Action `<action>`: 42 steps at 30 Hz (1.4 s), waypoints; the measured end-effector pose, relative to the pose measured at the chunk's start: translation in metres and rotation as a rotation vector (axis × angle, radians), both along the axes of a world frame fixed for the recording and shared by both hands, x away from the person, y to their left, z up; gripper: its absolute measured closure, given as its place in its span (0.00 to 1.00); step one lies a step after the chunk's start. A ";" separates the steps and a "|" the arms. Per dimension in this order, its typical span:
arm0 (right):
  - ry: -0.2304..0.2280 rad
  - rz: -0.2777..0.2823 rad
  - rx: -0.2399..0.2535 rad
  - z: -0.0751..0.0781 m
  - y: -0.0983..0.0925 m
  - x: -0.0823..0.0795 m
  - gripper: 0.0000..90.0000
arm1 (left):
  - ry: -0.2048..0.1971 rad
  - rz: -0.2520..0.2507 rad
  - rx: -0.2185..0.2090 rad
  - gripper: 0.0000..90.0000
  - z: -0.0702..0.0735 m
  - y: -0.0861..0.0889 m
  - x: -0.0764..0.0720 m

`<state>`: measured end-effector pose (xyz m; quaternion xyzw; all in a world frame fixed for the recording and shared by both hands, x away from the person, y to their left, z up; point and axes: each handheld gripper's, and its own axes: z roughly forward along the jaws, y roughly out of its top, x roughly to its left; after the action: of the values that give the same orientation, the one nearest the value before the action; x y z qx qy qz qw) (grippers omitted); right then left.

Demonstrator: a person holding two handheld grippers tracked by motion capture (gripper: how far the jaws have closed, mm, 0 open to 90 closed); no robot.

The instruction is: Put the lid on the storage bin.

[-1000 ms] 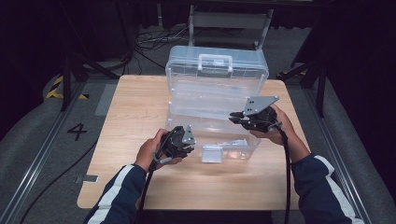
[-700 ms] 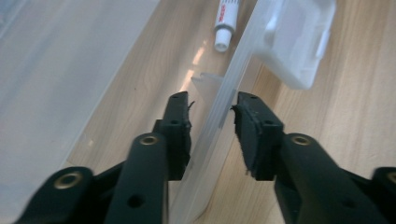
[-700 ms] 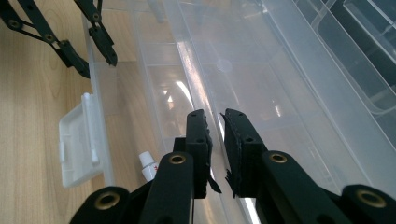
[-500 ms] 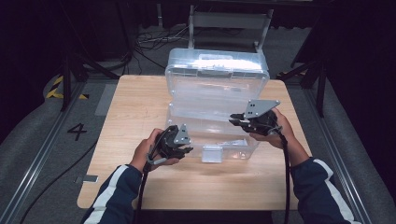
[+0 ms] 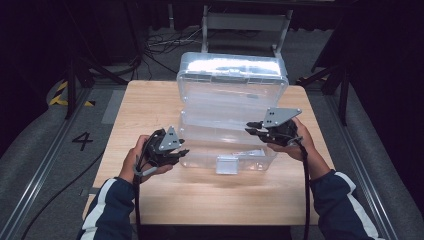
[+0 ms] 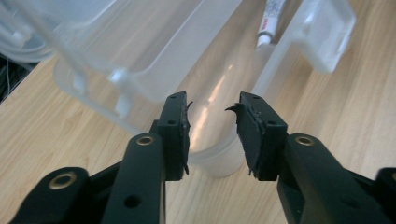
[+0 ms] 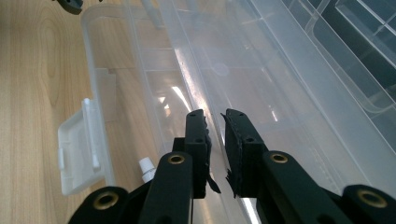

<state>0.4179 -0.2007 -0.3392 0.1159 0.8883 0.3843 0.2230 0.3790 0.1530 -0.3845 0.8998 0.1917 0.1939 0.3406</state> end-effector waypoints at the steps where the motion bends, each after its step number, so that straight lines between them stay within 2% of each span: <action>1: 0.000 -0.001 0.000 0.000 0.000 0.000 0.89 | 0.001 0.006 0.000 0.72 0.000 0.003 0.001; 2: -0.002 0.000 0.001 0.000 0.000 0.000 0.89 | -0.002 0.019 -0.008 0.73 -0.001 0.007 0.003; 4: -0.001 0.001 0.001 -0.001 0.000 -0.001 0.89 | 0.002 0.080 -0.027 0.77 0.001 0.014 0.007; 5: -0.001 0.001 0.001 -0.001 0.000 -0.001 0.89 | 0.002 0.080 -0.027 0.78 0.001 0.014 0.007; 6: -0.001 0.003 0.000 -0.001 0.000 -0.001 0.89 | 0.003 0.125 -0.070 0.82 0.002 0.019 0.011; 7: 0.000 0.003 0.001 -0.001 0.000 -0.001 0.89 | 0.003 0.125 -0.070 0.83 0.002 0.019 0.011; 8: 0.002 0.003 0.001 -0.001 0.000 -0.001 0.89 | -0.009 0.155 -0.094 0.84 0.005 0.023 0.016; 9: 0.002 0.003 0.001 -0.001 0.000 -0.001 0.89 | -0.009 0.155 -0.094 0.85 0.005 0.023 0.016; 10: 0.002 0.004 0.000 -0.001 0.000 -0.001 0.89 | -0.014 0.170 -0.112 0.87 0.007 0.025 0.021; 12: 0.004 0.005 0.001 -0.001 0.000 -0.001 0.89 | -0.023 0.176 -0.116 0.87 0.008 0.026 0.023; 14: 0.007 0.006 0.000 -0.001 0.000 -0.001 0.89 | -0.030 0.184 -0.140 0.92 0.012 0.028 0.027; 16: 0.008 0.005 0.001 -0.002 0.000 -0.002 0.89 | -0.057 0.194 -0.139 0.94 0.017 0.029 0.031; 20: 0.007 0.011 0.002 -0.003 0.000 -0.002 0.89 | -0.081 0.201 -0.185 0.99 0.028 0.029 0.040; 21: 0.008 0.013 0.001 -0.003 0.000 -0.003 0.89 | -0.099 0.203 -0.198 1.00 0.031 0.027 0.043; 22: 0.008 0.013 0.001 -0.003 0.000 -0.003 0.89 | -0.099 0.203 -0.198 1.00 0.031 0.027 0.043; 24: 0.008 0.013 0.000 -0.003 0.000 -0.003 0.89 | -0.118 0.214 -0.228 1.00 0.038 0.025 0.049; 28: 0.005 0.012 0.002 -0.004 0.000 -0.004 0.89 | -0.129 0.218 -0.273 1.00 0.048 0.021 0.059; 32: 0.004 0.014 0.003 -0.005 0.000 -0.004 0.89 | -0.140 0.218 -0.293 1.00 0.057 0.016 0.066; 42: 0.006 0.018 0.003 -0.007 -0.001 -0.006 0.89 | -0.138 0.234 -0.343 1.00 0.061 0.010 0.077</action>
<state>0.4115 -0.2016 -0.3459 0.1094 0.8894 0.3874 0.2166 0.4555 0.1627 -0.3234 0.7849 0.3011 0.2577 0.4763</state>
